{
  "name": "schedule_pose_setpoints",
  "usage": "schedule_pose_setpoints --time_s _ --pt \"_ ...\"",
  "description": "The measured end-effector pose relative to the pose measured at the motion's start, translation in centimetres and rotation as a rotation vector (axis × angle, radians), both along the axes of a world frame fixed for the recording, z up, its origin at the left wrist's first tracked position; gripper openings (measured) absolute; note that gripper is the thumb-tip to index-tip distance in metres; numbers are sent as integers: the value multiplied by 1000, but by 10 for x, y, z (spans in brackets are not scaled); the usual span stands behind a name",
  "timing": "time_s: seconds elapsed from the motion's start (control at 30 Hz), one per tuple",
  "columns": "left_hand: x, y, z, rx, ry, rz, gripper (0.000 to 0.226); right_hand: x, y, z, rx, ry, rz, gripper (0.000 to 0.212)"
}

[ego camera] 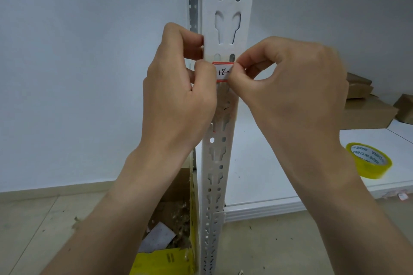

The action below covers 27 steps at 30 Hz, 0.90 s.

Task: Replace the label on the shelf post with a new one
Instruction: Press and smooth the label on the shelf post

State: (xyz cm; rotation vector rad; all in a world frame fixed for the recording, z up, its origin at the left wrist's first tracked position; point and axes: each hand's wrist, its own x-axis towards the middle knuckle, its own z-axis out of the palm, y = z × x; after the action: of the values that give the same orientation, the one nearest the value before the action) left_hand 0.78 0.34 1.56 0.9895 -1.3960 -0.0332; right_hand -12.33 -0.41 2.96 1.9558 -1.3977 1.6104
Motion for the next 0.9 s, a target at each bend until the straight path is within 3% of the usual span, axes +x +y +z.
schedule_pose_setpoints --time_s 0.9 --pt "4 -1 1 4 2 1 15 -9 3 -11 -87 -11 84 16"
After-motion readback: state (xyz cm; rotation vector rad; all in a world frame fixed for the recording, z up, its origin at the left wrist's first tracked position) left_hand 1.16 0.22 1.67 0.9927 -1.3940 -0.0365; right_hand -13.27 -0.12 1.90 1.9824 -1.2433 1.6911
